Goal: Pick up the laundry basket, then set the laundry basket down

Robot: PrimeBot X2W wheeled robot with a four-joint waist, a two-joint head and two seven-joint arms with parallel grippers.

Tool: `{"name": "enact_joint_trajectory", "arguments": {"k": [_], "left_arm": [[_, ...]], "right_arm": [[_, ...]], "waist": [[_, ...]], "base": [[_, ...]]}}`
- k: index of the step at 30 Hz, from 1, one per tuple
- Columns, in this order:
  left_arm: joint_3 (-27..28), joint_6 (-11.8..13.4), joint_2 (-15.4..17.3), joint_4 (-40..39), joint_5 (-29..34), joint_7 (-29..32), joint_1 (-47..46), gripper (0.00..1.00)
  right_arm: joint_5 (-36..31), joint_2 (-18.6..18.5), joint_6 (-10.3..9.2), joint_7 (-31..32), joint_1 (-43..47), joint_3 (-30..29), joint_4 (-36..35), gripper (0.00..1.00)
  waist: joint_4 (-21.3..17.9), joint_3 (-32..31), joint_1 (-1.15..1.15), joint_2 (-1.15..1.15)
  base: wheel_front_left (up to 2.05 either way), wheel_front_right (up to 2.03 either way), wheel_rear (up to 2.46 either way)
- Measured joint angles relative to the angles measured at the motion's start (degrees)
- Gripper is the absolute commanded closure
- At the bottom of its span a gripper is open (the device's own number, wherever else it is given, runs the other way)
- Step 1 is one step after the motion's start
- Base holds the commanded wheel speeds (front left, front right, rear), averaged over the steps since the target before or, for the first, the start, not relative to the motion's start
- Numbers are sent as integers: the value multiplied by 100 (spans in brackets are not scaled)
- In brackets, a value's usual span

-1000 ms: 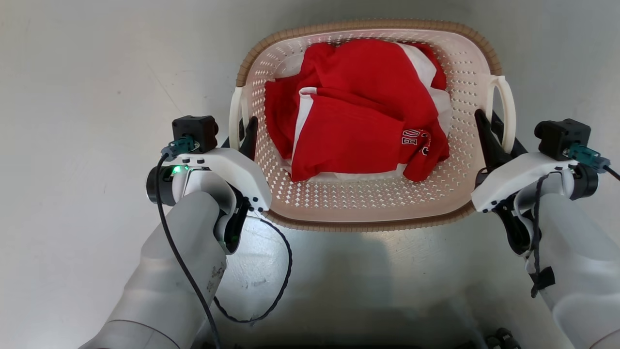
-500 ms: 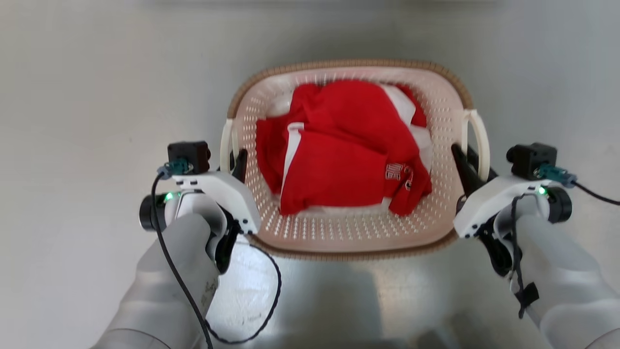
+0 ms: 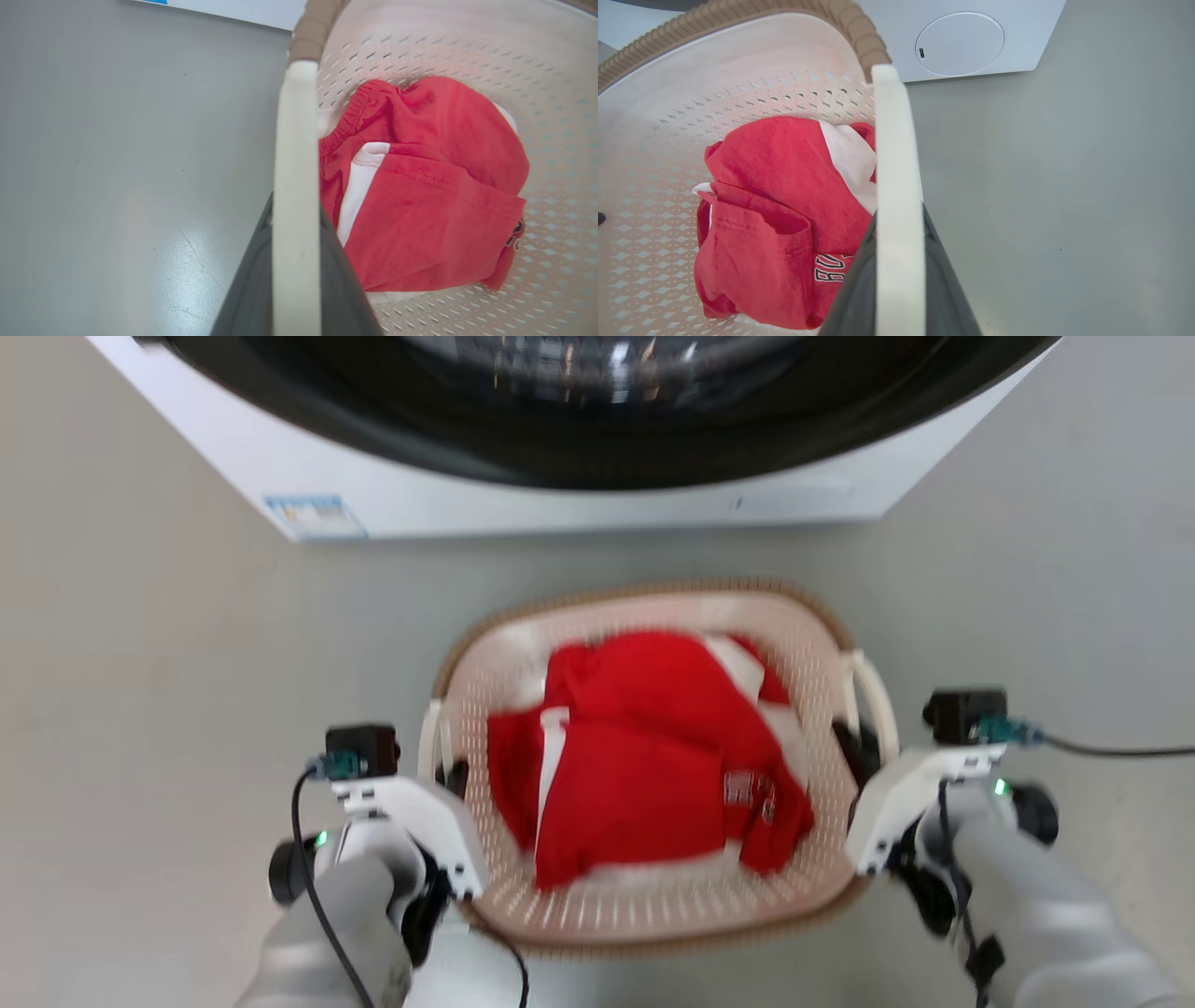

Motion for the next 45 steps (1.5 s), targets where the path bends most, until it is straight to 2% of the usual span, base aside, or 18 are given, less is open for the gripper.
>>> {"name": "enact_joint_trajectory", "arguments": {"k": [14, 20, 31, 45], "left_arm": [[-280, -75, -3, 174, -326, 649, 843, 100], [-368, -74, 5, 180, -511, 1184, 973, 100], [-508, -74, 34, 194, -713, 1648, 1173, 100], [-628, -74, 64, 194, -826, 1640, 1195, 100]], "right_arm": [[756, 211, 0, 687, 715, 611, 360, 100], [945, 243, 0, 1100, 805, 834, 504, 100], [1227, 247, 0, 1493, 906, 1105, 520, 100], [1402, 221, 0, 1488, 890, 1429, 468, 100]], "waist": [[-184, -1604, 0, 0], [-232, -2103, 0, 0], [-173, -2385, 0, 0], [-194, -2408, 0, 0]], "base": [[0, 0, 0], [0, 0, 0], [0, 0, 0], [0, 0, 0]]}}
